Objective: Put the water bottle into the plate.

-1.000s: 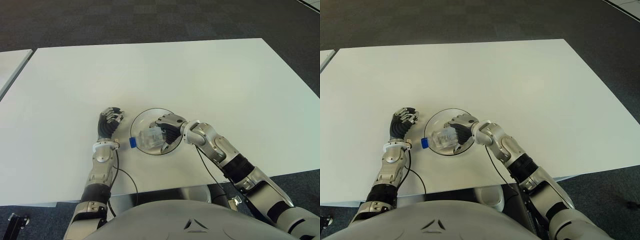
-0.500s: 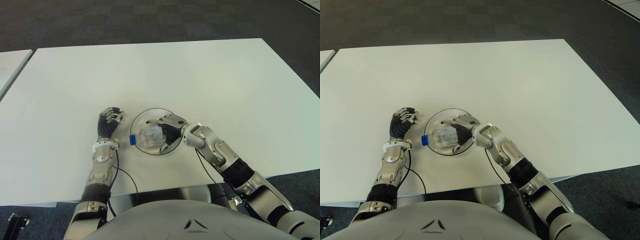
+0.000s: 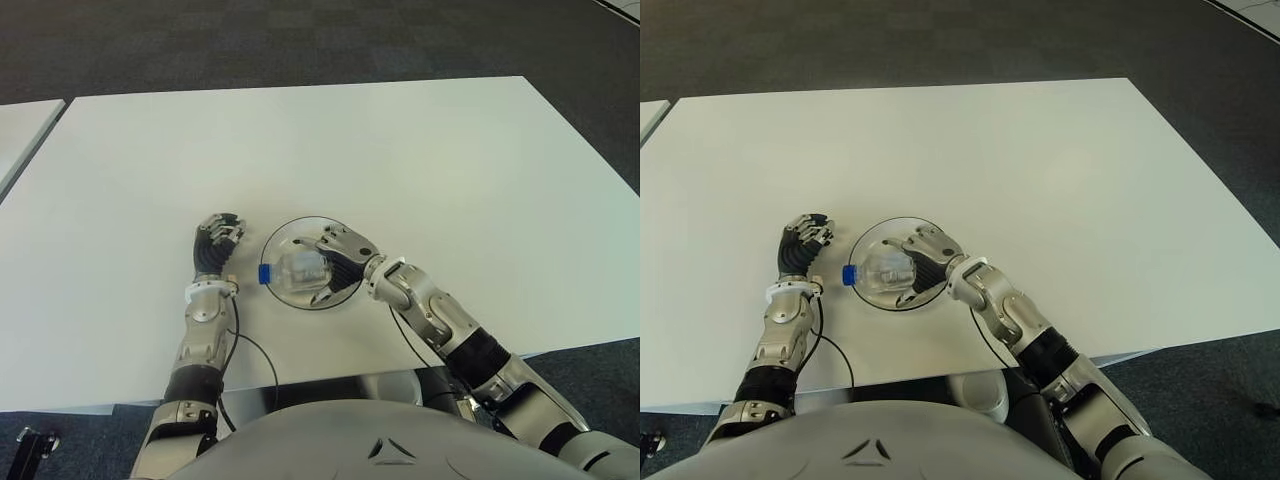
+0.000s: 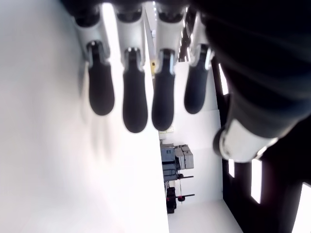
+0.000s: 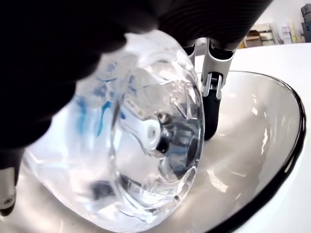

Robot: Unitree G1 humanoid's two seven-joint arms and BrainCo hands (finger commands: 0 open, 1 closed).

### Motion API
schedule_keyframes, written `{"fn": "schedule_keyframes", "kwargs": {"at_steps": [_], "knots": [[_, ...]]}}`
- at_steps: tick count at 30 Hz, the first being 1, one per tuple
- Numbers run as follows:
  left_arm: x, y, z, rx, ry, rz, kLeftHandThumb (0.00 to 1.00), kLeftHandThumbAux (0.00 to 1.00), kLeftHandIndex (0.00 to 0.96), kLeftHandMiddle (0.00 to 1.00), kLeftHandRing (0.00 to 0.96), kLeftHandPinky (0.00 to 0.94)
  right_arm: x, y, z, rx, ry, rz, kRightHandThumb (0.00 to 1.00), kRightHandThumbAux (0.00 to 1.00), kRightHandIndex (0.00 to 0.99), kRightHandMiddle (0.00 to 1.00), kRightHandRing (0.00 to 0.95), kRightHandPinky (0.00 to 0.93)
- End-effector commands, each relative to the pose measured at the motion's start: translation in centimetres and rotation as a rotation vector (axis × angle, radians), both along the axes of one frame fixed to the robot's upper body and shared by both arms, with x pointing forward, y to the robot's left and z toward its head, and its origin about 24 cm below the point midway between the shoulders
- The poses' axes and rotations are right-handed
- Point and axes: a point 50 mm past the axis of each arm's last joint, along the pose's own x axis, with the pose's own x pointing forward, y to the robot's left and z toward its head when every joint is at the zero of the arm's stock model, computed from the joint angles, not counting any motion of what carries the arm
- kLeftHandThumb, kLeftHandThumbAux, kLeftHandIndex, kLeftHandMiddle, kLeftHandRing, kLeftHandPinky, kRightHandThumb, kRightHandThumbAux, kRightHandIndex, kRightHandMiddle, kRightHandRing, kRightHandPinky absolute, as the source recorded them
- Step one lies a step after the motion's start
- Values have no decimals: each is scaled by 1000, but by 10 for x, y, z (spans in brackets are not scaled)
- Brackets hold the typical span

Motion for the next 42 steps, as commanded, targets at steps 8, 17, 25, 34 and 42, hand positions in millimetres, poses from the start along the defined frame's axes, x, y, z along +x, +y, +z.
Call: {"fn": "schedule_keyframes", "kwargs": {"at_steps": [8, 17, 25, 34, 42], "knots": [[-18, -2, -23, -33, 140, 22, 833, 680, 405, 481, 548, 518, 1, -3, 1, 36, -99, -61, 2, 479, 0, 0, 0, 0], [-17, -3, -23, -15, 140, 9, 832, 681, 402, 483, 558, 523, 2, -4, 4, 136, -268, -131, 55, 423, 0, 0, 0, 0], [-18, -3, -23, -3, 145, -1, 833, 680, 407, 480, 559, 524, 2, -5, 2, 153, -419, -178, 103, 308, 0, 0, 0, 0], [-18, -3, -23, 3, 139, -17, 833, 680, 409, 478, 563, 528, 0, -5, 1, 157, -499, -215, 107, 222, 0, 0, 0, 0], [-19, -2, -24, 12, 153, -31, 832, 681, 409, 476, 559, 526, -1, -5, 0, 164, -545, -227, 115, 205, 0, 0, 0, 0]]}}
